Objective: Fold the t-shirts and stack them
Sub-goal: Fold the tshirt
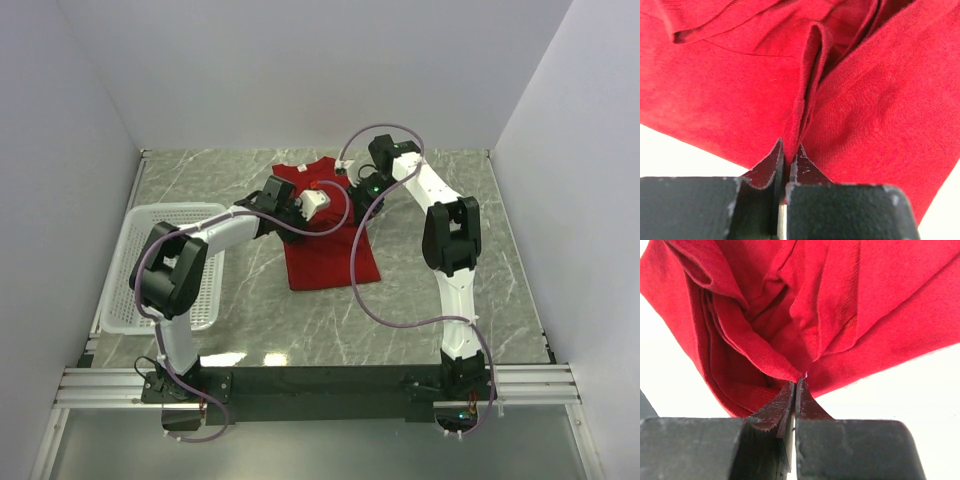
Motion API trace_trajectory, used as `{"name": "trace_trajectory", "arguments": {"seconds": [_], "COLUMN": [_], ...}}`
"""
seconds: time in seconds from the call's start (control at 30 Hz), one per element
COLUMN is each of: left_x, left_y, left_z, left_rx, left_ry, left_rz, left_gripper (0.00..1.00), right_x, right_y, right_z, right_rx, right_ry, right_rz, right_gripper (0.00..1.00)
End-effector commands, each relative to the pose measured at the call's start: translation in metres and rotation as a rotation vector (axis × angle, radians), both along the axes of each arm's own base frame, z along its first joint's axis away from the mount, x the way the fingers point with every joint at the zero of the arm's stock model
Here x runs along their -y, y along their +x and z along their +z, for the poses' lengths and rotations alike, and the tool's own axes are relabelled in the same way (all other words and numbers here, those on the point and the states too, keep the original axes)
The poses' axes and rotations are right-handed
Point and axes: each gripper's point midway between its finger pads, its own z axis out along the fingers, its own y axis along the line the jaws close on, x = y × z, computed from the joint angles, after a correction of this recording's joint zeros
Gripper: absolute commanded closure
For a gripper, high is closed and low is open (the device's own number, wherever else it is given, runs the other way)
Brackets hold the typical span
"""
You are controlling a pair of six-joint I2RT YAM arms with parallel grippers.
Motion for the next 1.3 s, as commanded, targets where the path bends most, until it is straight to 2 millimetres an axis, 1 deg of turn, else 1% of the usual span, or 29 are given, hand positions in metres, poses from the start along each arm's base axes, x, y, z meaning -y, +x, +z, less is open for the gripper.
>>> {"name": "trace_trajectory", "arguments": {"seconds": [0.0, 0.1, 0.13, 0.23, 0.37, 0.43, 0.47, 0.5, 0.53, 0.57, 0.6, 0.63, 0.67, 0.73, 0.77, 0.8, 0.83, 0.87, 0.9, 0.93, 0.97, 1.0, 1.03, 1.07, 1.13, 1.17, 1.2, 1.23, 1.27], "left_x": [0.003, 0.001, -0.002, -0.005, -0.006, -0.005, -0.003, -0.003, -0.004, -0.004, -0.005, -0.005, -0.008, -0.012, -0.016, -0.02, -0.023, -0.027, -0.03, -0.035, -0.038, -0.037, -0.036, -0.039, -0.038, -0.039, -0.039, -0.035, -0.035], "left_y": [0.023, 0.026, 0.029, 0.035, 0.05, 0.056, 0.062, 0.065, 0.069, 0.072, 0.076, 0.078, 0.081, 0.082, 0.084, 0.084, 0.079, 0.073, 0.068, 0.059, 0.049, 0.04, 0.03, 0.017, 0.0, -0.013, -0.021, -0.031, -0.042], "left_z": [0.017, 0.011, 0.004, 0.001, 0.011, 0.017, 0.026, 0.031, 0.043, 0.051, 0.061, 0.079, 0.088, 0.111, 0.119, 0.126, 0.141, 0.14, 0.144, 0.156, 0.148, 0.147, 0.155, 0.141, 0.138, 0.125, 0.121, 0.124, 0.11], "left_rx": [0.059, 0.049, 0.042, 0.044, 0.078, 0.086, 0.102, 0.112, 0.138, 0.15, 0.177, 0.209, 0.234, 0.277, 0.299, 0.311, 0.332, 0.323, 0.322, 0.319, 0.286, 0.259, 0.232, 0.157, 0.082, 0.004, -0.035, -0.08, -0.123], "left_ry": [-0.018, -0.008, 0.005, 0.01, -0.004, -0.014, -0.034, -0.043, -0.053, -0.071, -0.088, -0.116, -0.122, -0.143, -0.139, -0.142, -0.165, -0.166, -0.174, -0.203, -0.202, -0.22, -0.266, -0.265, -0.292, -0.309, -0.324, -0.376, -0.388], "left_rz": [0.034, 0.044, 0.057, 0.084, 0.139, 0.161, 0.187, 0.2, 0.222, 0.249, 0.269, 0.291, 0.311, 0.334, 0.361, 0.38, 0.388, 0.397, 0.405, 0.423, 0.425, 0.417, 0.435, 0.465, 0.482, 0.528, 0.545, 0.561, 0.566], "left_gripper": [0.99, 0.99, 0.99, 0.99, 0.99, 0.88, 0.74, 0.73, 0.71, 0.64, 0.54, 0.43, 0.35, 0.34, 0.34, 0.35, 0.35, 0.36, 0.36, 0.37, 0.37, 0.37, 0.36, 0.36, 0.38, 0.39, 0.41, 0.41, 0.42], "right_x": [-0.009, -0.008, -0.008, -0.009, -0.007, -0.003, -0.002, 0.001, 0.003, 0.004, 0.011, 0.016, 0.019, 0.029, 0.032, 0.034, 0.028, 0.025, 0.023, 0.022, 0.018, 0.019, 0.019, 0.015, 0.012, 0.011, 0.009, 0.008, 0.008], "right_y": [0.023, 0.032, 0.039, 0.046, 0.063, 0.077, 0.08, 0.083, 0.085, 0.088, 0.092, 0.094, 0.096, 0.096, 0.094, 0.088, 0.079, 0.066, 0.047, 0.039, 0.03, 0.028, 0.024, 0.02, 0.012, 0.009, 0.003, -0.002, -0.007], "right_z": [0.008, 0.009, 0.007, 0.007, 0.007, 0.009, 0.012, 0.015, 0.019, 0.032, 0.034, 0.039, 0.055, 0.059, 0.075, 0.073, 0.081, 0.093, 0.086, 0.086, 0.094, 0.08, 0.076, 0.062, 0.054, 0.046, 0.041, 0.046, 0.046], "right_rx": [0.049, 0.071, 0.08, 0.085, 0.122, 0.144, 0.162, 0.178, 0.179, 0.206, 0.228, 0.24, 0.275, 0.3, 0.33, 0.325, 0.32, 0.327, 0.281, 0.305, 0.32, 0.297, 0.277, 0.214, 0.115, 0.08, 0.052, 0.064, 0.068], "right_ry": [0.039, 0.032, 0.028, 0.033, 0.007, -0.015, -0.02, -0.024, -0.018, -0.006, -0.019, -0.018, -0.006, -0.01, 0.006, 0.007, 0.05, 0.081, 0.096, 0.113, 0.147, 0.145, 0.142, 0.145, 0.146, 0.147, 0.161, 0.173, 0.175], "right_rz": [-0.053, -0.086, -0.122, -0.152, -0.244, -0.349, -0.359, -0.372, -0.397, -0.412, -0.44, -0.463, -0.478, -0.498, -0.501, -0.498, -0.432, -0.366, -0.305, -0.232, -0.211, -0.25, -0.251, -0.245, -0.266, -0.272, -0.272, -0.253, -0.24], "right_gripper": [1.0, 1.0, 1.0, 1.0, 1.0, 0.84, 0.72, 0.62, 0.58, 0.52, 0.48, 0.48, 0.48, 0.48, 0.48, 0.48, 0.48, 0.48, 0.48, 0.48, 0.48, 0.47, 0.46, 0.47, 0.49, 0.49, 0.49, 0.49, 0.49]}}
